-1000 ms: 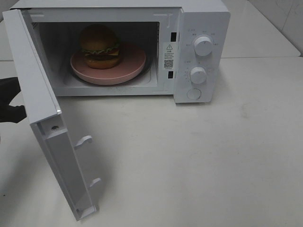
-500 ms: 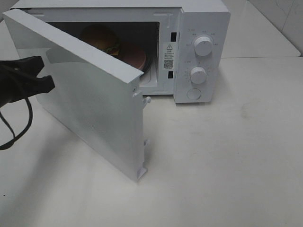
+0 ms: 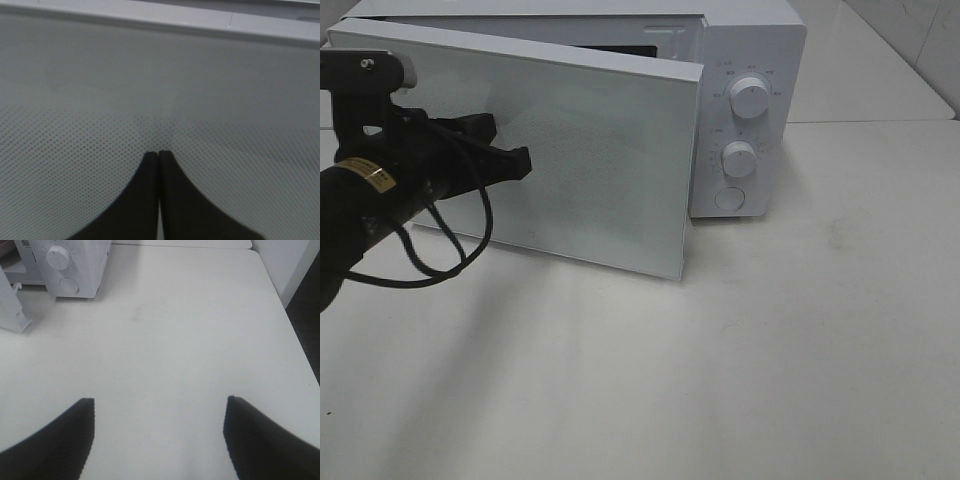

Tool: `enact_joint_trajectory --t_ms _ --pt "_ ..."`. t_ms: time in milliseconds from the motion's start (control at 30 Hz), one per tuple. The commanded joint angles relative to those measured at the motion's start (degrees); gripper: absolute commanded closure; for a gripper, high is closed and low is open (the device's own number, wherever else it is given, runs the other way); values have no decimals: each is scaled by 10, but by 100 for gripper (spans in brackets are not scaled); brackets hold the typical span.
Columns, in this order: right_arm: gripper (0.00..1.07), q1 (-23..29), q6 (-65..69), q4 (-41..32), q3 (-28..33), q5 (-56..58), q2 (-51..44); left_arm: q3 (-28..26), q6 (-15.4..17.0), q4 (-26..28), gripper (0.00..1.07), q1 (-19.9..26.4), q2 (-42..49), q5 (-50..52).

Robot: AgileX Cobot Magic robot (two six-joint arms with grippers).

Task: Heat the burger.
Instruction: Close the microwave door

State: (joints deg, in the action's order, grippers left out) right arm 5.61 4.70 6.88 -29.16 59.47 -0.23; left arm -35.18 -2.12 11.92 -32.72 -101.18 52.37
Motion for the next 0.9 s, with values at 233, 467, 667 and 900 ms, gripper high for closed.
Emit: enact_joint_trajectory --t_ms 233,467,667,900 --pt "36 -2 3 0 1 -1 -15 -100 -78 96 107 -45 -42 -44" --pt "36 -2 4 0 1 -1 -15 -178 -151 185 107 -66 -80 -75" --pt "36 -2 4 0 1 -1 -15 -233 -173 223 107 -66 -107 -108" --pt "36 -2 4 0 1 -1 -15 -270 -173 238 107 -62 -131 -112"
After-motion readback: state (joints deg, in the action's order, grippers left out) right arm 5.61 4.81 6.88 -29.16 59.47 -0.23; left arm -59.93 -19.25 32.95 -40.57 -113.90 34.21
